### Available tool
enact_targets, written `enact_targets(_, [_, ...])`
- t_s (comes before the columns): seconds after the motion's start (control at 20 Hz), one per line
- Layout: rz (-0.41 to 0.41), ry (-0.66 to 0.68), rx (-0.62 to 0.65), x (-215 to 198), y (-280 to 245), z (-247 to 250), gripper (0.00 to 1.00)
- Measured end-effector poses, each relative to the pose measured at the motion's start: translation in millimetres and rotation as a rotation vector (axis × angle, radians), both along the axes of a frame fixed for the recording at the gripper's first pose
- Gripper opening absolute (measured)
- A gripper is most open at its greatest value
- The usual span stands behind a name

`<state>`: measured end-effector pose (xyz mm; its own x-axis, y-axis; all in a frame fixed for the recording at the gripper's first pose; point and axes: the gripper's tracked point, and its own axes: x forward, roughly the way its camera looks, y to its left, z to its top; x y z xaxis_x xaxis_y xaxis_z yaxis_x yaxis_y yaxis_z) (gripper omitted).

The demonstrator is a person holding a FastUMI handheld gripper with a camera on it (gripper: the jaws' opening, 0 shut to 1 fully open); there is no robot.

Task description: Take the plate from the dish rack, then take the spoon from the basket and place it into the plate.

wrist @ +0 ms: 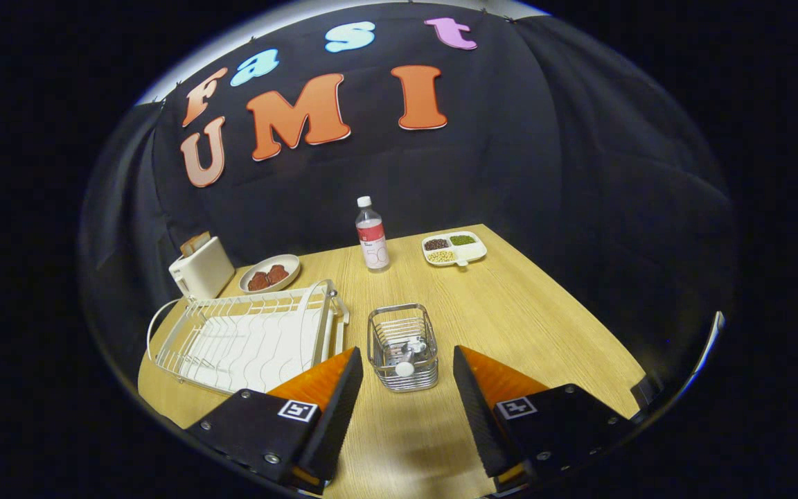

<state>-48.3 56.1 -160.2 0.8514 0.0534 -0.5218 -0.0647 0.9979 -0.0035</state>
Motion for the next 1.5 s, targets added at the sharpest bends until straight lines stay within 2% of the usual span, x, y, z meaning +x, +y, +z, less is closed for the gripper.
enact_targets(0.2, [0.064,0.023,-0.018,12.5,2.5,-12.3,0.46])
enact_targets(0.25, [0.072,0.030,-0.022,15.3,0.8,-15.2,0.34])
enact_targets(0.3, [0.078,0.035,-0.021,18.5,0.0,-17.2,0.28])
enact_targets(0.35, [0.084,0.039,-0.022,20.5,-0.2,-19.6,0.19])
enact_targets(0.55, [0.108,0.025,-0.061,23.7,-8.8,-15.8,0.09])
enact_targets(0.65, [0.104,0.024,-0.051,26.3,-10.4,-14.9,0.06])
enact_targets(1.0, [0.106,-0.016,-0.075,21.4,-6.9,8.2,0.06])
enact_targets(1.5, [0.050,-0.105,-0.087,-19.2,8.9,61.9,0.05])
